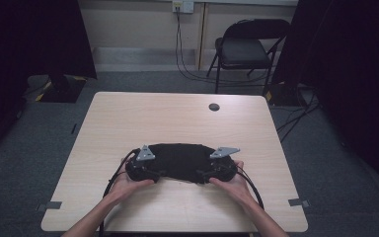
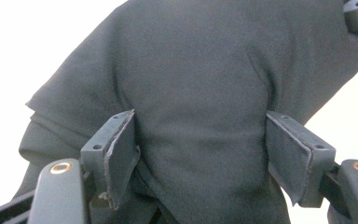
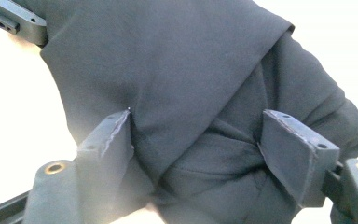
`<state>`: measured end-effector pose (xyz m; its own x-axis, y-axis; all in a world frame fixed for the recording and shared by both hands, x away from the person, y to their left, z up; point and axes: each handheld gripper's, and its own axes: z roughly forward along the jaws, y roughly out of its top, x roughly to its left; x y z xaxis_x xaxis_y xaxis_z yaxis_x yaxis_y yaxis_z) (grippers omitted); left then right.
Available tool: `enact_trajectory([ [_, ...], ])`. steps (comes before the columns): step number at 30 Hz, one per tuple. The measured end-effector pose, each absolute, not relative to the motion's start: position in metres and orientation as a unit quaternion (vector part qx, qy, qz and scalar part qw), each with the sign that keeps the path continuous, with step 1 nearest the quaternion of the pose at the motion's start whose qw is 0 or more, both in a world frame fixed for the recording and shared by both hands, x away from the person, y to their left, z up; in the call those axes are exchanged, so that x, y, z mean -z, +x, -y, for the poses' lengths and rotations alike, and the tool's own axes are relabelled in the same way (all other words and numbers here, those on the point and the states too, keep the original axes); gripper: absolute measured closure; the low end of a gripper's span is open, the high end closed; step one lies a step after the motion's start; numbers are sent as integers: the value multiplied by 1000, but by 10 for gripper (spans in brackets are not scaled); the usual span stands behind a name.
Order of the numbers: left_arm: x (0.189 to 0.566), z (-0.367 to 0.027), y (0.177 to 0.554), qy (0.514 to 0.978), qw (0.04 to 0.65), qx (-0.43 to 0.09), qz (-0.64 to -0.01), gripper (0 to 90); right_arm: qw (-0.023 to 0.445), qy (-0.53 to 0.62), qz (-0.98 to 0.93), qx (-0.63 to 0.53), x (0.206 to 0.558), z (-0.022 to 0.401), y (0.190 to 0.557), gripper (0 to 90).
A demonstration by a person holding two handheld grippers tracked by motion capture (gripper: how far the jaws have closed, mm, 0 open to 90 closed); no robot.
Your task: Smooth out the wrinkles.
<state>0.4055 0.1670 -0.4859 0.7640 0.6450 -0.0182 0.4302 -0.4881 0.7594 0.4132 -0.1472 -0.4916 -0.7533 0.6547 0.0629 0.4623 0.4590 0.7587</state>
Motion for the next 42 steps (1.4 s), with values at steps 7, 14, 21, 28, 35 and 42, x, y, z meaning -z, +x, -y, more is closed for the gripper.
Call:
enact_trajectory([
  [7,456,-192,398,819,447,-138,-331,276,118,353,-818,-440,460,165,402,195],
  [14,445,-231,379,824,424,-146,-347,257,141,377,-790,-462,436,194,385,202],
  [21,457,-267,362,823,391,-155,-382,267,162,429,-782,-423,440,238,367,206],
  [28,476,-291,371,812,337,-154,-451,278,176,501,-753,-388,467,291,373,181],
  [35,490,-295,379,807,302,-170,-479,274,192,529,-765,-312,489,302,381,163],
  [42,502,-296,377,793,346,-199,-460,154,223,511,-764,-326,502,294,376,135],
])
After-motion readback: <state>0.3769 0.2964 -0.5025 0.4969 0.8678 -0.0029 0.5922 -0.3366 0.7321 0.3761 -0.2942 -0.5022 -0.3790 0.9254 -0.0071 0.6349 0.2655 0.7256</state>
